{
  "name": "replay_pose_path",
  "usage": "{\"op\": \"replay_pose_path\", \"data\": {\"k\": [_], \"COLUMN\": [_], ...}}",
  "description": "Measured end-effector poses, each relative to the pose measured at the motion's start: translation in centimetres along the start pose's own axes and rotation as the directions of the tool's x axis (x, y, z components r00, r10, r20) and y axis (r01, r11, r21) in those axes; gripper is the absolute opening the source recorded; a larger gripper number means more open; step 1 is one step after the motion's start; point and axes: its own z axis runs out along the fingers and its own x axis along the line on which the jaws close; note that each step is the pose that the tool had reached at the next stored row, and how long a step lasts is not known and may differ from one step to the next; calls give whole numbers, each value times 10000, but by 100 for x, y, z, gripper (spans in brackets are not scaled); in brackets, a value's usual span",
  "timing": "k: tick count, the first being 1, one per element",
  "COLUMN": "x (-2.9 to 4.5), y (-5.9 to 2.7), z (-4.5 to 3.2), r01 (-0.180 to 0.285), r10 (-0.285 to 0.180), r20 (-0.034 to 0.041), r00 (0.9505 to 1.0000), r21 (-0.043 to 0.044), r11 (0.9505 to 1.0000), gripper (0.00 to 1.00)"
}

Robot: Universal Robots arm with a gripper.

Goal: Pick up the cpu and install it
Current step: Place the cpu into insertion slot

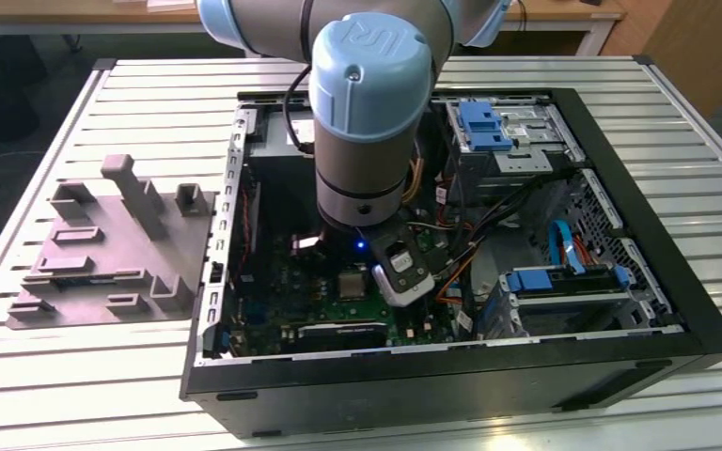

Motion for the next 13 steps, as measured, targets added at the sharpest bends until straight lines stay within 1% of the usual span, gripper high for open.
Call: {"op": "replay_pose_path", "data": {"k": [1, 2, 5, 10, 11, 12, 13], "x": [0, 0, 1, 3, 3, 4, 4], "y": [0, 0, 1, 6, 8, 9, 10], "z": [0, 0, -24, -119, -136, -155, -174], "r01": [0, 0, 0, -1, -2, -2, -2], "r10": [0, 0, 0, 1, 2, 2, 2], "r20": [0, 0, -6, -20, -24, -28, -34], "r00": [10000, 10000, 10000, 10000, 10000, 10000, 10000], "r21": [0, 0, 3, 1, 1, 1, 1], "r11": [10000, 10000, 10000, 10000, 10000, 10000, 10000], "gripper": [45, 52, 52, 52, 51, 44, 44]}}
